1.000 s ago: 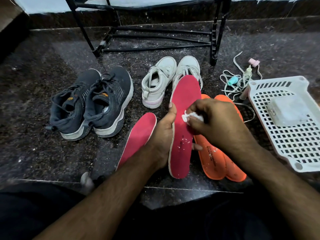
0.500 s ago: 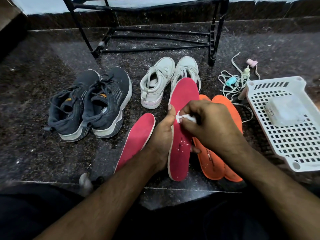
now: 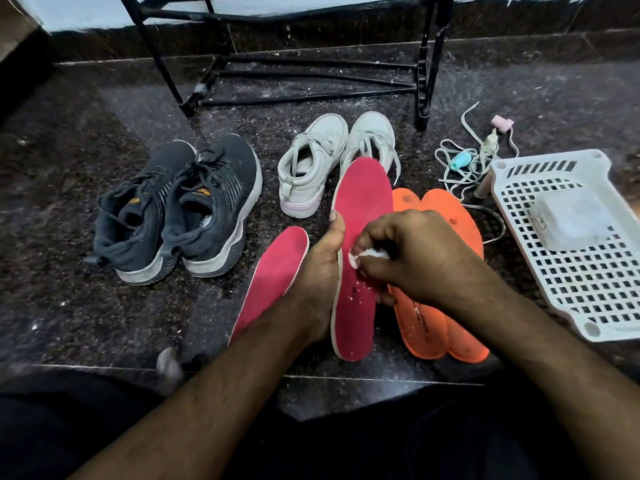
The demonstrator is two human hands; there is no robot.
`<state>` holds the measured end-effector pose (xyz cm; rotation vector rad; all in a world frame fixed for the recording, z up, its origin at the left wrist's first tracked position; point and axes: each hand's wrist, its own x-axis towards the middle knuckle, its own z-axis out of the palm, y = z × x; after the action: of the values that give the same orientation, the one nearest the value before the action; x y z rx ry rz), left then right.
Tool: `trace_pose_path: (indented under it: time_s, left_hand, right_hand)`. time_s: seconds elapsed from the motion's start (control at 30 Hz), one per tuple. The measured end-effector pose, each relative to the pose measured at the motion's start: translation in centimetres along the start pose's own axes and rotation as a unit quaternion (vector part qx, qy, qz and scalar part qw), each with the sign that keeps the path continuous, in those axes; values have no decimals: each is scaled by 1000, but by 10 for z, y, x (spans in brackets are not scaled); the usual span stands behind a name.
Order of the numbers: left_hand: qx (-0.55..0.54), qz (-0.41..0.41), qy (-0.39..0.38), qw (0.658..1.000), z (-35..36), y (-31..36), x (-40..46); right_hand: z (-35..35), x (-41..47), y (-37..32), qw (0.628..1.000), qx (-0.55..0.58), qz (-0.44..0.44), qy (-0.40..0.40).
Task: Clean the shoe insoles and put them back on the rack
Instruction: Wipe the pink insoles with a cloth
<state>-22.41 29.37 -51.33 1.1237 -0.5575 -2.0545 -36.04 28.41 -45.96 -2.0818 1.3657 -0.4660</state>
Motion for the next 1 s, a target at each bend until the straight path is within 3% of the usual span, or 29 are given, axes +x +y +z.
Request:
trace_pose_path:
  time_s: [0.13, 0.3, 0.47, 0.63, 0.77, 0.93, 1.0]
  left_hand:
    - [15, 26, -19, 999, 6, 3, -4]
    - [15, 16, -27, 999, 4, 3, -5]
    - [17, 35, -18, 999, 8, 3, -5]
    - [4, 11, 1, 1000, 1, -1, -2]
    - [17, 32, -7, 999, 6, 0, -3]
    - [-27, 15, -8, 1000, 6, -3, -2]
    - [-9, 17, -1, 1000, 7, -3, -1]
  right_hand:
    - [0, 4, 8, 991, -79, 9, 108]
    - [0, 4, 2, 996, -83, -39, 10]
    - [5, 5, 5, 986, -128, -8, 110]
    - [7, 2, -2, 995, -90, -30, 26]
    - [3, 8, 6, 989, -108, 19, 95]
    - [9, -4, -7, 997, -62, 3, 49]
    - [9, 0, 0, 995, -63, 19, 76]
